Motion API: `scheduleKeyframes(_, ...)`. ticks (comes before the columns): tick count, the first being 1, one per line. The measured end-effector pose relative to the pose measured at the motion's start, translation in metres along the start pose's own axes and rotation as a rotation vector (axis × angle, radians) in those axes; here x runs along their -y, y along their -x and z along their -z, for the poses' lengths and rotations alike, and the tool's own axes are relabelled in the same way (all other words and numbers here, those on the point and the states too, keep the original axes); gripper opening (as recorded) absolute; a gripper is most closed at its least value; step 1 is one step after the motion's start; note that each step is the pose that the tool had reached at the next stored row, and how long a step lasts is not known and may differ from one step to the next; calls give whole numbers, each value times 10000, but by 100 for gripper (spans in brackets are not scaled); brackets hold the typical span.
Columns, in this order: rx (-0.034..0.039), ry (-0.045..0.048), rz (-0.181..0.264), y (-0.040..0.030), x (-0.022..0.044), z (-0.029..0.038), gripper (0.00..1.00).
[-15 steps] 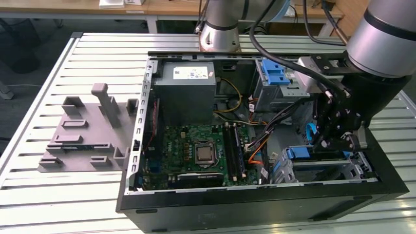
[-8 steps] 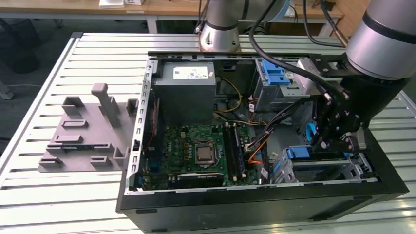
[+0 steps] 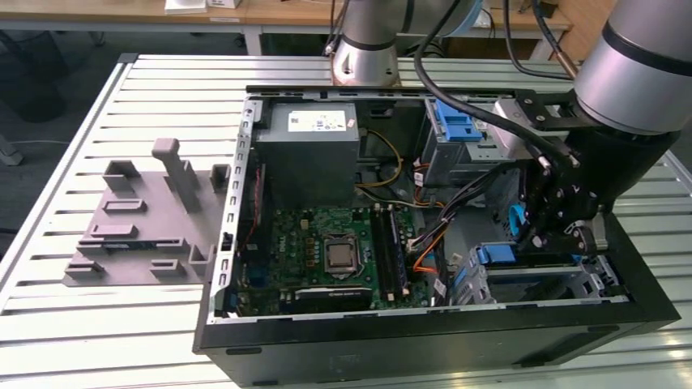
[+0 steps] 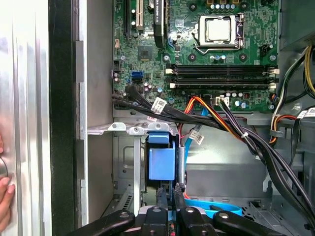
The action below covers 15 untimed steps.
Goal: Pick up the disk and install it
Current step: 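Insert the second disk wire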
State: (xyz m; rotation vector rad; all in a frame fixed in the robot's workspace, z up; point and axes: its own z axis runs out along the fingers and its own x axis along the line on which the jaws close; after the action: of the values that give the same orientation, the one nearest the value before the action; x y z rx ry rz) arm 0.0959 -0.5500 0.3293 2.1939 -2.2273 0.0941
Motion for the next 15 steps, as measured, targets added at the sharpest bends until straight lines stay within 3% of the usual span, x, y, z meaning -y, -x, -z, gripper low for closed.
scheduleKeyframes(6,5,0,0,0,0,-2,18)
scheduleKeyframes(7,7,0,0,0,0,-1,24)
scheduleKeyframes(15,47,1,-2,-2,1,41,24)
